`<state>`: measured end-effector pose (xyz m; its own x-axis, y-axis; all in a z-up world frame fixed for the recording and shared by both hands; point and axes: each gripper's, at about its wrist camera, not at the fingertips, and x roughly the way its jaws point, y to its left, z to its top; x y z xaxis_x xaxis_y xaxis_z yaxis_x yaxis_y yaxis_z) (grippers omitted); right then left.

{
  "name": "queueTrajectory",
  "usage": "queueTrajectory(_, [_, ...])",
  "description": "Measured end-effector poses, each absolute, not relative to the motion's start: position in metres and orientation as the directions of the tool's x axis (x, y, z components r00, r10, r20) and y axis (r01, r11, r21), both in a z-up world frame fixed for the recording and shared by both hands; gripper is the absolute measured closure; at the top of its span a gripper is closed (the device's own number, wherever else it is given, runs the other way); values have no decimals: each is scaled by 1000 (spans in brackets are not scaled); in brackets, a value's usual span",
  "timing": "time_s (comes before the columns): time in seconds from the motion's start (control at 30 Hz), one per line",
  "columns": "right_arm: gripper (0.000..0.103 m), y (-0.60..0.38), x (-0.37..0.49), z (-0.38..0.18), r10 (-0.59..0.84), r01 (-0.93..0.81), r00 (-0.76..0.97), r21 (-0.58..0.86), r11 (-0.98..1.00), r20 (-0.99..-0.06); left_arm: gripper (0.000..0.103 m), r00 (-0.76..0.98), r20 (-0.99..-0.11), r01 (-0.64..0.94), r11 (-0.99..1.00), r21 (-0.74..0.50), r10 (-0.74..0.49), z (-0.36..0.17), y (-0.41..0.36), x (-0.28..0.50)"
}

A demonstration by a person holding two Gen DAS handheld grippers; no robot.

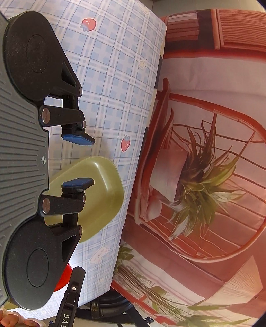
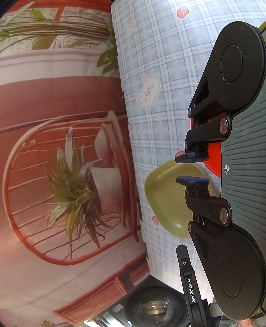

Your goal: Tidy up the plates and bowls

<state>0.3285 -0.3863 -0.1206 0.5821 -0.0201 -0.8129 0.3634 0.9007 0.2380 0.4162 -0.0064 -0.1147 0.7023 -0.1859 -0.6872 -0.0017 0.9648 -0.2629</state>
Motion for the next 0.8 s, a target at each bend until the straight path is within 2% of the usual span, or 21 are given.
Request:
queueTrajectory(0.43, [88,-393,368,-162,-49,465,433,176,868,-900,68,670,-695,2,936,-351,-262,-149,-2,443])
queueTrajectory(0.47, [88,-393,369,-163,-52,464,431,173,869,-901,69,671,-692,7,935,-355,-268,-150,-2,443])
queueTrajectory(0.57, [89,-391,371,-165,-48,462,427,172,870,-903,85,665,-693,14,932,-363,-279,-154,-1,444])
queueTrajectory(0.8, [96,-388,374,-166,-60,462,418,156,873,-906,89,671,-687,13,931,-366,-279,-156,-1,440])
